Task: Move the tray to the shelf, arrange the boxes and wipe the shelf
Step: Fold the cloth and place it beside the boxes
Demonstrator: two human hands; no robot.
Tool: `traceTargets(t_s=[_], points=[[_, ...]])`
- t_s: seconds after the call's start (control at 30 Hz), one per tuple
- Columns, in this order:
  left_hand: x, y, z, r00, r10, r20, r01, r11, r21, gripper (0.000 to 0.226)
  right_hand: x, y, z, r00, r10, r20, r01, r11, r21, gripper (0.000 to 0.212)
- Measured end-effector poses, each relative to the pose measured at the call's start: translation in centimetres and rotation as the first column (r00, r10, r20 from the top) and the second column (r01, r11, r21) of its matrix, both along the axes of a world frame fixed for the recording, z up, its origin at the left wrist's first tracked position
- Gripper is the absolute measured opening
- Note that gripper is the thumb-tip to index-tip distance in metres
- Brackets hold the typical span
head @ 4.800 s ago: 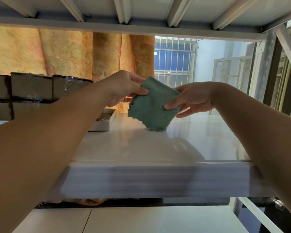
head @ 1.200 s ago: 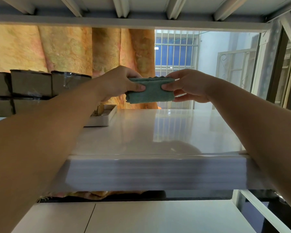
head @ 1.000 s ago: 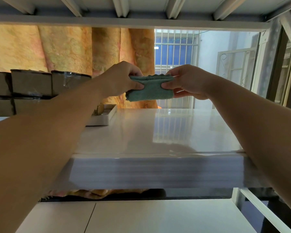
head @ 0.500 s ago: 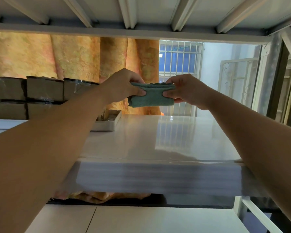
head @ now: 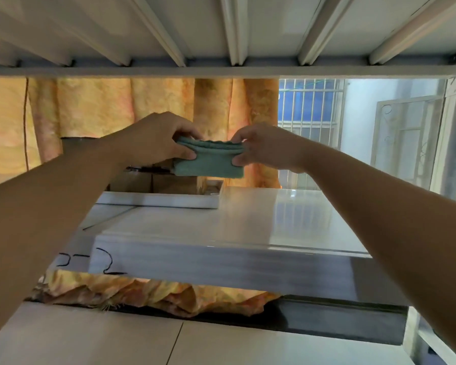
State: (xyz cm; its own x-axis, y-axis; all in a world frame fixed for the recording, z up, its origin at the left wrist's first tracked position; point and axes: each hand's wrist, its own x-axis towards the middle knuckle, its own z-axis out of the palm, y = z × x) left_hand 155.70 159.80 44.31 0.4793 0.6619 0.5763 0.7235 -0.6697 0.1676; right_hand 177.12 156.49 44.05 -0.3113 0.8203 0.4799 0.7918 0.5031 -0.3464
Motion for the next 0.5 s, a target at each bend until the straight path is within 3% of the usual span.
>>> traceTargets(t_s=[0.1, 0.23, 0.3, 0.4, 0.5], points=[[-1.6, 0.3, -1.1, 0.993, 0.101, -0.063, -0.099, 0.995, 0.031, 0.029, -2.4, 0.7, -0.7, 0.999, 0.016, 0.043, -0.014, 0.999, -0.045, 0.018], [-3.4, 1.1, -2.5, 0.985, 0.153, -0.082, -0.146, 0.985, 0.088, 0.025, -5.1, 1.5, -1.7, 1.0, 0.008, -0.017, -0.011, 0.992, -0.129, 0.019], [-4.2, 1.9, -3.2, 0.982, 0.165, -0.091, -0.147, 0.972, 0.183, 0.025, -6.2, 1.7, -2.3, 0.999, -0.01, 0.035, 0.012, 0.998, -0.068, 0.019], [-5.0, 2.8, -4.4, 0.978, 0.155, -0.141, -0.103, 0.942, 0.318, 0.023, -7.0, 2.2, -3.1, 0.963, -0.087, 0.256, 0.061, 0.992, 0.107, 0.02], [-5.4, 3.2, -5.8, 0.963, 0.143, -0.23, -0.049, 0.926, 0.373, 0.027, -6.9, 2.6, -4.0, 0.953, -0.104, 0.285, 0.067, 0.988, 0.139, 0.022]])
